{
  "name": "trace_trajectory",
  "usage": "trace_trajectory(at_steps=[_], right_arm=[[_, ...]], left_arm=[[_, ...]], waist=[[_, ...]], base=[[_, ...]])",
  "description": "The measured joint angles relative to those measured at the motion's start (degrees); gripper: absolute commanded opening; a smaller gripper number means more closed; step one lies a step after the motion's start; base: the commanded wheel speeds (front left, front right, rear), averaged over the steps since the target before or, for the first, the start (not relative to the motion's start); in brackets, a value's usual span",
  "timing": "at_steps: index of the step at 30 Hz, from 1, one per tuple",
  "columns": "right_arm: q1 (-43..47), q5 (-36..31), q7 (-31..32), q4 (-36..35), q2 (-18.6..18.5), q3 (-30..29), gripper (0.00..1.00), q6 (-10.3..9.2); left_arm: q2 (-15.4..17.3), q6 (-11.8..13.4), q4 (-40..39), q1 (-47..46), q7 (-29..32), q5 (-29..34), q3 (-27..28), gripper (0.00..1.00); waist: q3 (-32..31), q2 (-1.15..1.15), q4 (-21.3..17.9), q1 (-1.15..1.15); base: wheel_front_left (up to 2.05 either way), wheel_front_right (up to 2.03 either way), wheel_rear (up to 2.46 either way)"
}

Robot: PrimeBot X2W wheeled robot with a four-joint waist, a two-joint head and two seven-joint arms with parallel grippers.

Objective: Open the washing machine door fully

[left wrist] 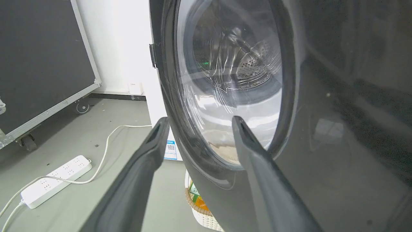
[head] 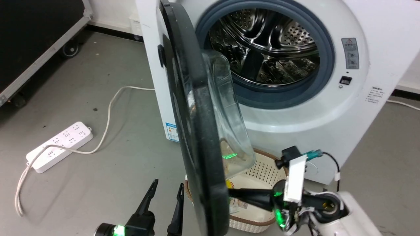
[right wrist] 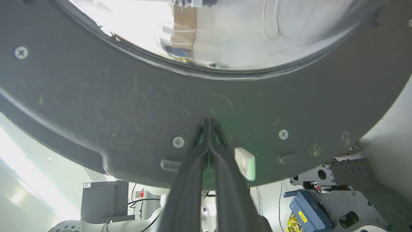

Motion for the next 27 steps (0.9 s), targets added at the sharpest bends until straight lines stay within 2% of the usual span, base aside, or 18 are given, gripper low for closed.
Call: trace_trajectory(at_steps=[4, 11, 12, 13, 16, 19, 23, 25, 27], right_arm=[[0.5, 0.8, -2.5, -0.6, 0.1, 2.4, 0.00, 0.00], [0.4, 0.2, -6.0, -1.1, -0.2, 1.8, 0.00, 0.00], [0.4, -0.6, -7.5, -1.8, -0.4, 1.3, 0.18, 0.00], [0.4, -1.7, -9.6, -2.9, -0.9, 0.7, 1.00, -0.01], [0.5, -6.6, -16.2, -8.3, -3.1, -0.9, 1.00, -0.01], [1.3, -14.8, -25.7, -16.5, -6.5, -2.3, 1.00, 0.00], [5.8, -30.0, -41.3, -26.2, -12.5, -2.6, 1.00, 0.01], [8.8, -38.8, -49.6, -28.2, -15.6, -3.2, 1.00, 0.01], [12.0, -47.4, -57.5, -28.3, -17.0, -6.1, 1.00, 0.00]], left_arm=[[0.0, 0.0, 0.0, 0.1, 0.0, -0.1, 0.5, 1.00], [0.3, 0.1, -0.2, 0.6, 0.0, -0.1, 1.8, 1.00], [0.4, 0.1, -0.2, 0.8, 0.0, -0.1, 2.0, 1.00], [0.4, 0.1, -0.2, 1.1, 0.0, -0.1, 2.2, 1.00], [0.7, 0.0, -0.4, 1.5, 0.0, -0.1, 2.7, 1.00], [0.8, 0.0, -0.6, 1.5, 0.0, -0.3, 3.3, 1.00], [0.9, 0.0, -1.2, 1.8, 0.0, -0.6, 4.3, 1.00], [1.1, 0.0, -1.5, 2.4, 0.0, -0.9, 4.9, 1.00], [1.4, -0.5, -1.7, 2.8, 0.0, -1.1, 5.6, 1.00]], waist=[[-0.2, 0.00, 0.4, 0.00], [-0.4, 0.00, -0.5, 0.01], [-0.5, 0.00, -0.8, 0.01], [-0.6, 0.00, -1.1, 0.01], [-0.8, 0.00, -2.2, 0.01], [-0.8, 0.00, -3.6, 0.01], [-0.9, 0.00, -5.5, 0.01], [-1.0, 0.00, -6.6, 0.01], [-1.2, 0.00, -7.5, 0.01]], base=[[0.00, 0.00, 0.00], [0.00, 0.00, 0.00], [0.00, 0.00, 0.00], [0.00, 0.00, 0.00], [0.00, 0.00, 0.00], [0.00, 0.00, 0.00], [0.00, 0.00, 0.00], [0.00, 0.00, 0.00], [0.00, 0.00, 0.00]])
